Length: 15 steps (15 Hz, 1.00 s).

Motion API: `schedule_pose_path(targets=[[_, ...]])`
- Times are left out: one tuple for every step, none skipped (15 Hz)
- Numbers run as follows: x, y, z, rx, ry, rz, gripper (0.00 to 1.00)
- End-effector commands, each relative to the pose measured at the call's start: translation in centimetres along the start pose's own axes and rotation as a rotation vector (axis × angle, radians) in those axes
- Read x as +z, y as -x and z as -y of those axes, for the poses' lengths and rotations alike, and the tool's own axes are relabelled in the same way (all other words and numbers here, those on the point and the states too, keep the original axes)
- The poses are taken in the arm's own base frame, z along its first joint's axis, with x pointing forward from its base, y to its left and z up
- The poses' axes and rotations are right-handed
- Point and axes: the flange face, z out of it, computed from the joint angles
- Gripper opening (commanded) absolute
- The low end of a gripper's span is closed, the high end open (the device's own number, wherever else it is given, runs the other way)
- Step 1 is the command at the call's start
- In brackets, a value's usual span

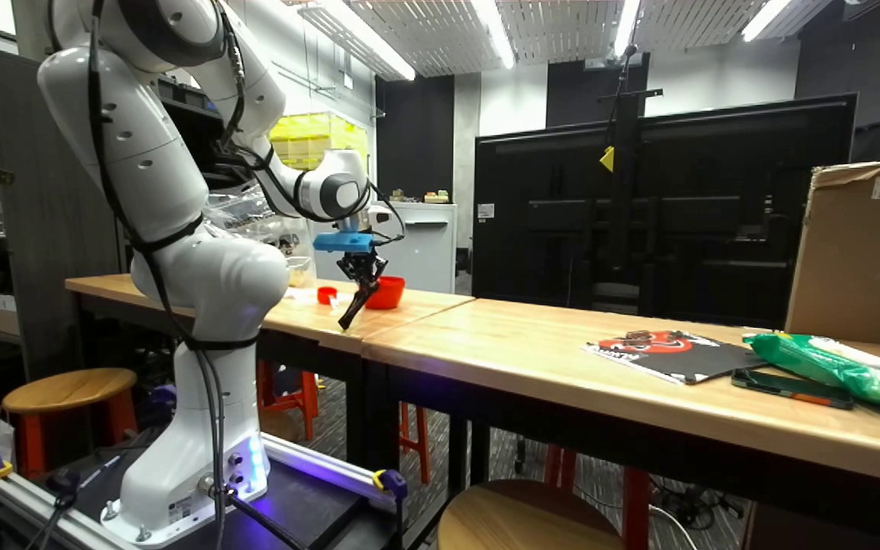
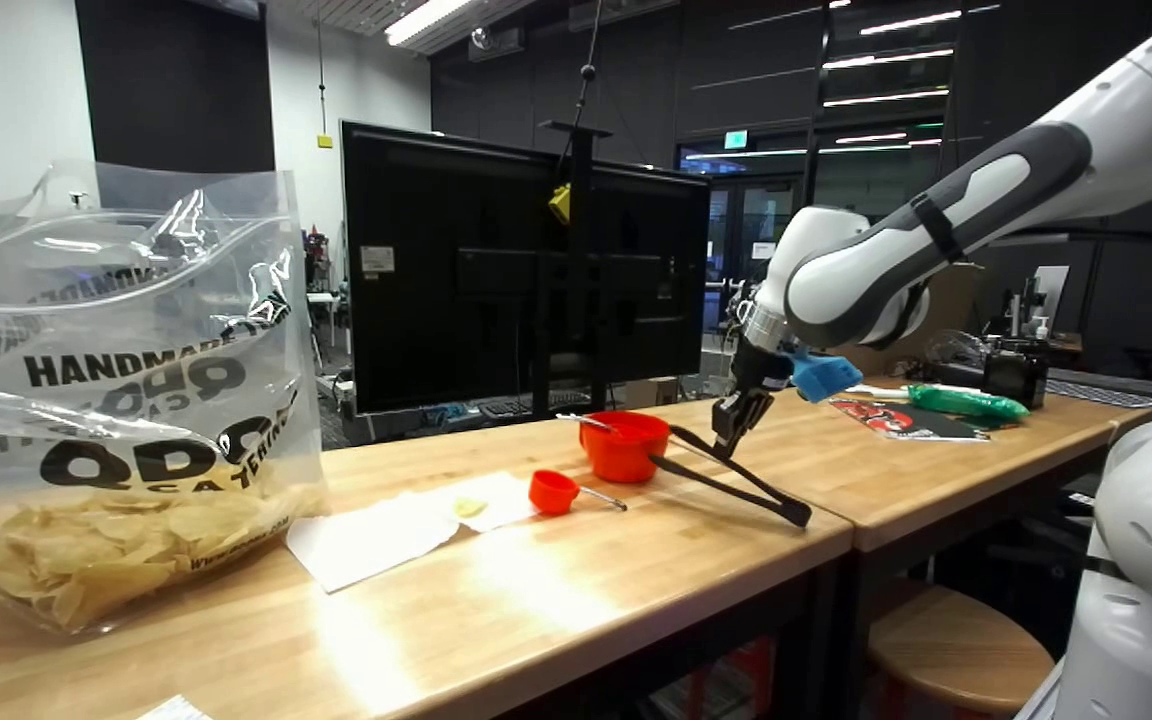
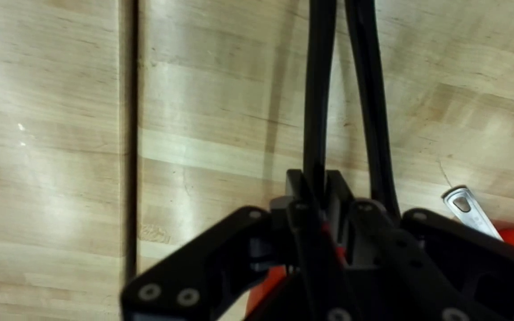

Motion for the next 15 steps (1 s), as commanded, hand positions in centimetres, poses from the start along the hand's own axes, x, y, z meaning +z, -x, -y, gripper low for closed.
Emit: schedule_pose_path(targets=[[-0.27,-0.38,-0.09,-0.01,-0.005,-0.033,0.47],[-0.32,-0.44,-0.1,-0.011,-0.004,-0.037,0.53],[-0.42,-0.45,-0.05,-0.01,-0.004,-0.038,0.61],[-0.42,-0.49,-0.11,-0.011,-0.003,-0.041,0.67],[-0.46,-0.52,-0.13,-0.011,-0.003,-0.042,0.75],[-0.53,-0.51,-0.12,-0.01,-0.002,-0.042,0.81],[-0.51,-0.54,-0.2,-0.01,-0.001,-0.043,0.87],[-0.54,-0.54,-0.21,-0.009,0.0,-0.043,0.95],[-0.57,-0.53,-0.21,-0.007,0.001,-0.042,0.99],[-0.55,-0.54,-0.26,-0.007,0.002,-0.043,1.0],[-0.58,-0.54,-0.22,-0.007,0.003,-0.042,1.0],[-0.57,-0.53,-0.18,-0.005,0.005,-0.04,1.0],[-0.53,-0.54,-0.18,-0.006,0.007,-0.04,1.0],[-0.53,-0.5,-0.08,-0.003,0.012,-0.035,1.0],[-0.52,-0.43,0.03,0.003,0.018,-0.027,1.0]])
